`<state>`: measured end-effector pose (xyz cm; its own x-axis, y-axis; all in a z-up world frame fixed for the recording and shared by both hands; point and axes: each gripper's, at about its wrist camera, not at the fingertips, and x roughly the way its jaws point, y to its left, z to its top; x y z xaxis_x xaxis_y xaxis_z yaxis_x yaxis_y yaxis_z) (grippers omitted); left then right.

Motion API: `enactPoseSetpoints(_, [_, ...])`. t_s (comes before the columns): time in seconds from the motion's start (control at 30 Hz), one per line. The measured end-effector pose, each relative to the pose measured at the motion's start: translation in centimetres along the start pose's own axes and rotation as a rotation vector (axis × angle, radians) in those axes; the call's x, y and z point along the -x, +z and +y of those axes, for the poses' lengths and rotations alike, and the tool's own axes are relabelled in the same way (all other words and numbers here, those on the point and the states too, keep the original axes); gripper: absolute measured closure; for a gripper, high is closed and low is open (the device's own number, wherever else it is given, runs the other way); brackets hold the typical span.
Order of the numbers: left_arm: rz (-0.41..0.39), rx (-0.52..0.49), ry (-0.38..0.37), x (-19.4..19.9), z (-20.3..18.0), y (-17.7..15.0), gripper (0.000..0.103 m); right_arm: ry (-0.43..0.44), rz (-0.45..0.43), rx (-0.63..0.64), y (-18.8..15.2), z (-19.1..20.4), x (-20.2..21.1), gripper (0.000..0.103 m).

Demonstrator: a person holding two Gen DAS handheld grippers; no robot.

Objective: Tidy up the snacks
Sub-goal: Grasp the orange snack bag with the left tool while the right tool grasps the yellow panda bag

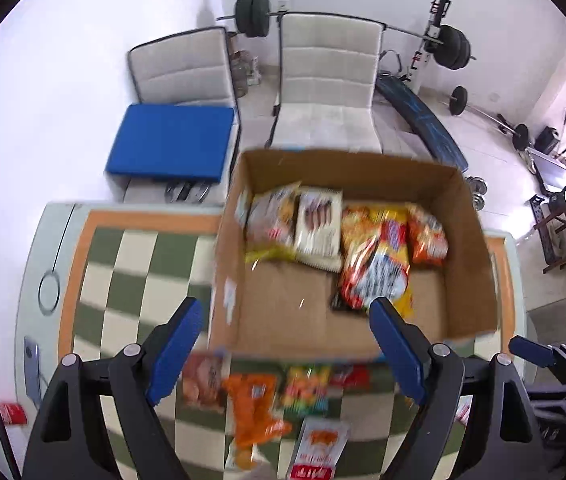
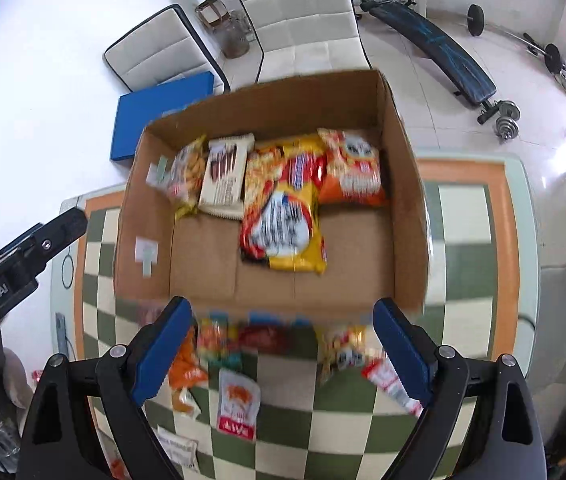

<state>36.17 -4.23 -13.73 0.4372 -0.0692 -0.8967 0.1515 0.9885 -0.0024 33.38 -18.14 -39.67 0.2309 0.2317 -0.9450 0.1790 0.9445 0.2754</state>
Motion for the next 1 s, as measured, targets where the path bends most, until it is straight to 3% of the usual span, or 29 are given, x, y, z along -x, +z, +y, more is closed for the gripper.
enactPoseSetpoints(0.27, [0.174, 0.075, 0.012, -4.0, 2.3, -7.8, 0.018, -0.012, 0.077, -0.046, -6.5, -3.1, -3.4, 0.010])
enactPoseSetpoints(0.57, [0.356, 0.137, -0.005, -11.6, 3.7, -11.4, 0.018, -0.103, 0.135, -0.041, -6.6, -5.2, -9.6, 0.019])
enactPoseSetpoints(0.77, [0.450, 0.169, -0.013, -16.1, 4.4, -12.5, 0.018, -0.175, 0.178, -0.021, -5.7, -5.3, -13.2, 0.039])
enactPoseSetpoints(0.8, [0.459, 0.175, -0.020, -16.5, 4.6, -12.6, 0.018, -0.199, 0.170, -0.010, -5.6, -5.2, -13.4, 0.053])
enactPoseSetpoints(0.83, [0.468, 0.180, -0.026, -16.9, 4.7, -12.7, 0.018, -0.214, 0.175, -0.009, -5.6, -5.3, -13.6, 0.058])
enactPoseSetpoints(1.0, [0.478, 0.189, -0.037, -17.7, 5.2, -13.0, 0.018, -0.202, 0.203, 0.004, -6.6, -5.5, -13.2, 0.070])
